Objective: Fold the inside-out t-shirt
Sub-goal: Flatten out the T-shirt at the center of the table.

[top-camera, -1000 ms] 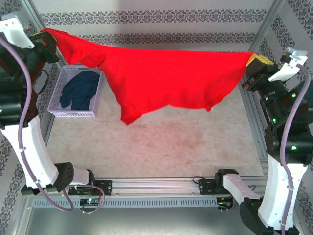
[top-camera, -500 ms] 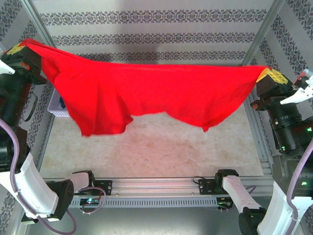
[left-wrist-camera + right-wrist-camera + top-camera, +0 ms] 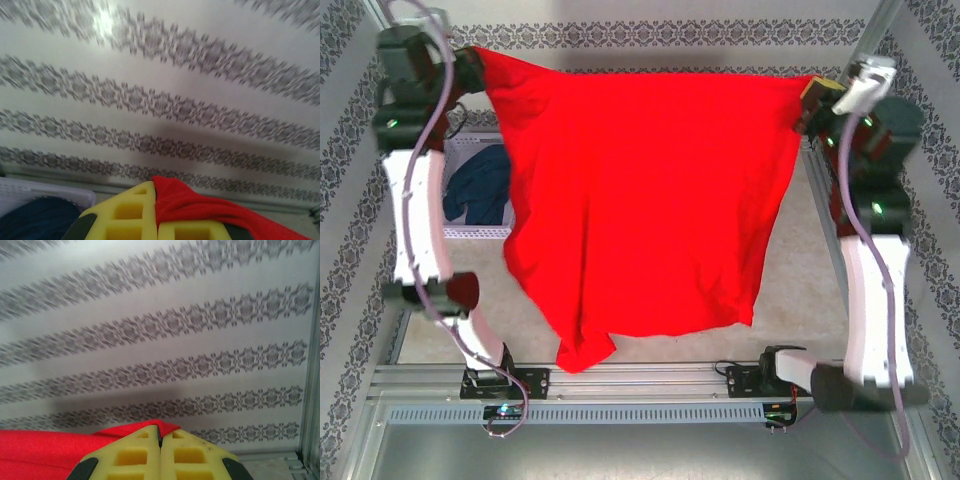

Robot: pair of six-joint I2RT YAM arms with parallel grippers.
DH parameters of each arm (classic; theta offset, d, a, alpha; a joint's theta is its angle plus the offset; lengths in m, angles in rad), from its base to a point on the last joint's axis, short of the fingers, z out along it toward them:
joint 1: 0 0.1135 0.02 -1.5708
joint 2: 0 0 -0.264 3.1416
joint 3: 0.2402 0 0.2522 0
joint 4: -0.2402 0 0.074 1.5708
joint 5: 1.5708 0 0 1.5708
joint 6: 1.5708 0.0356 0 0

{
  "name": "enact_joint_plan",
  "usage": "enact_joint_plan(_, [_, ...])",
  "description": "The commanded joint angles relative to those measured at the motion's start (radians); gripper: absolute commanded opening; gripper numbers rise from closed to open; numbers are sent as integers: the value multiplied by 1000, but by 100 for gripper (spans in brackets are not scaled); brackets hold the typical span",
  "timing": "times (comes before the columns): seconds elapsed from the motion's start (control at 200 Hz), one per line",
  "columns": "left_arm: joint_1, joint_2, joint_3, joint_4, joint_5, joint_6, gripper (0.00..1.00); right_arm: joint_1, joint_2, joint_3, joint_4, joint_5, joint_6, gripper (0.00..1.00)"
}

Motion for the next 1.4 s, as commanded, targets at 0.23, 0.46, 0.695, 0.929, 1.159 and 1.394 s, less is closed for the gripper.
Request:
enact_joint_plan(0.23, [-65,615,422,36,-94,12,58,27,633,248,24,126,-37,38])
enact_joint_plan(0.46, [-80,524,284,-108,-93,-75,81,59,519,128,-257,97,-8,53])
enact_joint_plan(0.695, [-192,-27,-657,226,36,-222,81,305,120,-549,-348,223,136,55])
enact_joint_plan(0.929, [-378,-424,-1306,346,31,-268,82,589,-73,-918,-424,373,410,53])
enact_joint_plan(1.159, [-640,-342,-1381,461,116,-245,82,621,31,-1036,-285,363,493,51])
enact_joint_plan(1.394, [-699,-89,-1350,578,99,-251,82,540,109,-1006,-240,367,431,23])
